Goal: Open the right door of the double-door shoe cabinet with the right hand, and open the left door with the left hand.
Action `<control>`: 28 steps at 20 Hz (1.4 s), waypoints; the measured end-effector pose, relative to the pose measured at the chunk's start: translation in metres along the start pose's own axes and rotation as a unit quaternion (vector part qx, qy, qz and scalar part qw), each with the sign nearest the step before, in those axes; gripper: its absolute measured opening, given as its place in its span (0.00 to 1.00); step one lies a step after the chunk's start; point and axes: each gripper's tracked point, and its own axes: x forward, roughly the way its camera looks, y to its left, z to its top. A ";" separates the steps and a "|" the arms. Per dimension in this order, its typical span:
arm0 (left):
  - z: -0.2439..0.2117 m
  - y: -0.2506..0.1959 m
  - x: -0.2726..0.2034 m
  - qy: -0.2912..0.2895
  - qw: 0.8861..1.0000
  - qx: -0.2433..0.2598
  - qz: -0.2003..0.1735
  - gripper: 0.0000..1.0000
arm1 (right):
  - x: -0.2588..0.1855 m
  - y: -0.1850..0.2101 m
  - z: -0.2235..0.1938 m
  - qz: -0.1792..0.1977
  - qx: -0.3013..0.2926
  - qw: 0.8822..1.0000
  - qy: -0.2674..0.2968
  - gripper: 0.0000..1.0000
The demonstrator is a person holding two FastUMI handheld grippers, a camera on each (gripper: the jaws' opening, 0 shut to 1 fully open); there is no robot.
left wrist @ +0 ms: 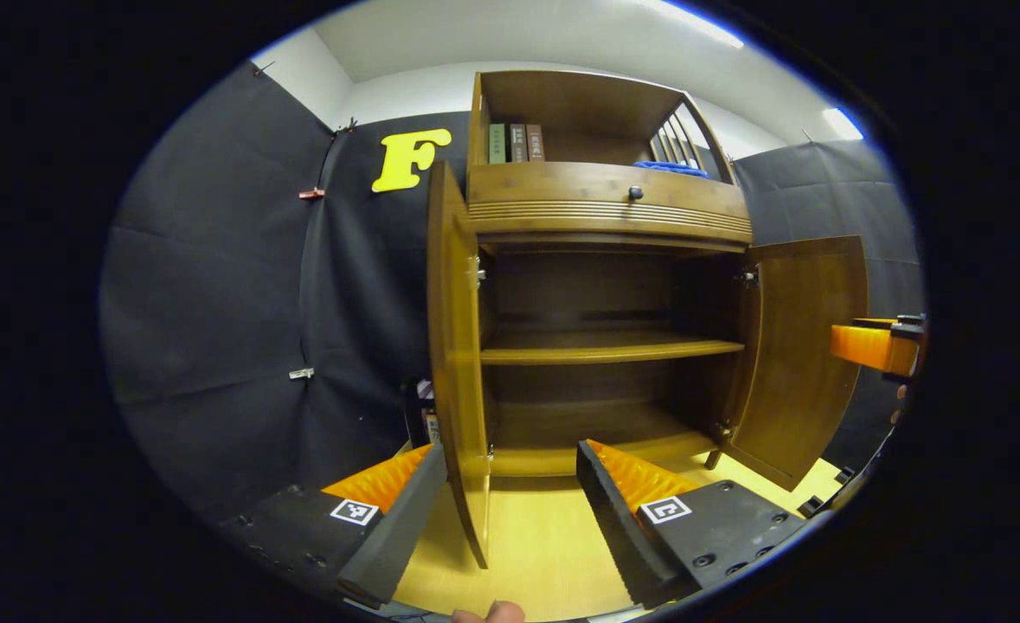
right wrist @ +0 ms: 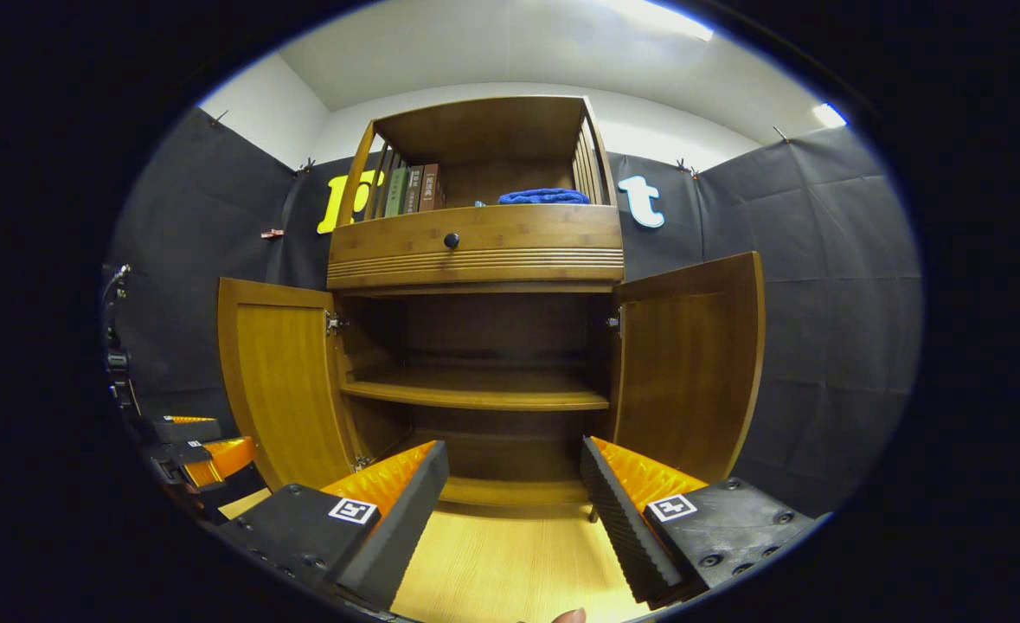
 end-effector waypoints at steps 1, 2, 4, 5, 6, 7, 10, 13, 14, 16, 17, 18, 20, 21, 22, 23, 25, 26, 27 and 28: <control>0.003 -0.006 -0.001 -0.002 1.000 0.003 -0.004 0.94 | 0.000 0.000 0.001 0.000 0.000 1.000 -0.002 0.98; 0.005 -0.013 0.000 0.000 1.000 0.004 -0.009 0.94 | 0.000 0.000 0.003 -0.002 -0.001 1.000 -0.004 0.98; 0.008 -0.027 0.000 0.002 1.000 0.001 -0.019 0.94 | -0.002 0.002 0.007 -0.005 0.000 1.000 -0.005 0.97; 0.012 -0.035 0.001 -0.001 1.000 -0.001 -0.024 0.94 | -0.001 0.002 0.007 -0.004 0.002 1.000 -0.005 0.99; 0.014 -0.040 0.002 -0.003 1.000 0.001 -0.028 0.94 | -0.001 0.003 0.008 -0.003 0.003 1.000 -0.005 0.96; 0.016 -0.045 0.001 -0.005 1.000 0.003 -0.030 0.94 | 0.001 0.003 0.008 -0.003 0.003 1.000 -0.005 0.96; 0.021 -0.057 0.001 -0.011 0.999 0.007 -0.039 0.94 | 0.002 0.003 0.008 -0.004 0.001 1.000 -0.003 0.96; 0.024 -0.062 0.003 -0.013 0.999 -0.001 -0.043 0.94 | 0.001 0.004 0.009 -0.005 0.004 1.000 -0.004 0.96; 0.024 -0.064 0.003 -0.013 0.999 -0.003 -0.044 0.94 | 0.001 0.005 0.009 -0.005 0.003 1.000 -0.004 0.97; 0.024 -0.063 0.004 -0.013 0.999 -0.004 -0.045 0.94 | 0.002 0.003 0.010 -0.005 0.001 1.000 -0.003 0.97; 0.023 -0.064 0.003 -0.013 0.999 -0.004 -0.044 0.94 | 0.002 0.004 0.010 -0.005 0.002 1.000 -0.004 0.97; 0.023 -0.064 0.004 -0.012 0.999 -0.004 -0.043 0.94 | 0.003 0.004 0.010 -0.004 0.003 1.000 -0.004 0.95; 0.022 -0.064 0.004 -0.011 0.999 -0.007 -0.041 0.94 | 0.002 0.005 0.009 -0.003 0.002 1.000 -0.002 0.96; 0.022 -0.065 0.005 -0.012 0.999 -0.008 -0.042 0.94 | 0.003 0.004 0.010 -0.003 0.001 1.000 -0.002 0.95; 0.022 -0.065 0.005 -0.010 0.999 -0.008 -0.042 0.94 | 0.003 0.003 0.009 -0.004 0.002 1.000 -0.002 0.98; 0.021 -0.064 0.005 -0.010 0.999 -0.008 -0.041 0.94 | 0.004 0.002 0.009 -0.004 0.004 1.000 -0.002 0.98; 0.022 -0.063 0.006 -0.011 0.999 -0.008 -0.040 0.94 | 0.004 0.003 0.010 -0.005 0.005 1.000 -0.003 0.99; 0.023 -0.063 0.006 -0.012 0.999 -0.007 -0.039 0.94 | 0.004 0.003 0.010 -0.005 0.003 1.000 -0.003 0.99; 0.022 -0.064 0.006 -0.012 0.999 -0.007 -0.040 0.94 | 0.006 0.002 0.011 -0.005 0.002 1.000 -0.003 0.99; 0.022 -0.064 0.006 -0.011 0.999 -0.005 -0.042 0.94 | 0.006 0.002 0.011 -0.006 0.002 1.000 -0.004 0.96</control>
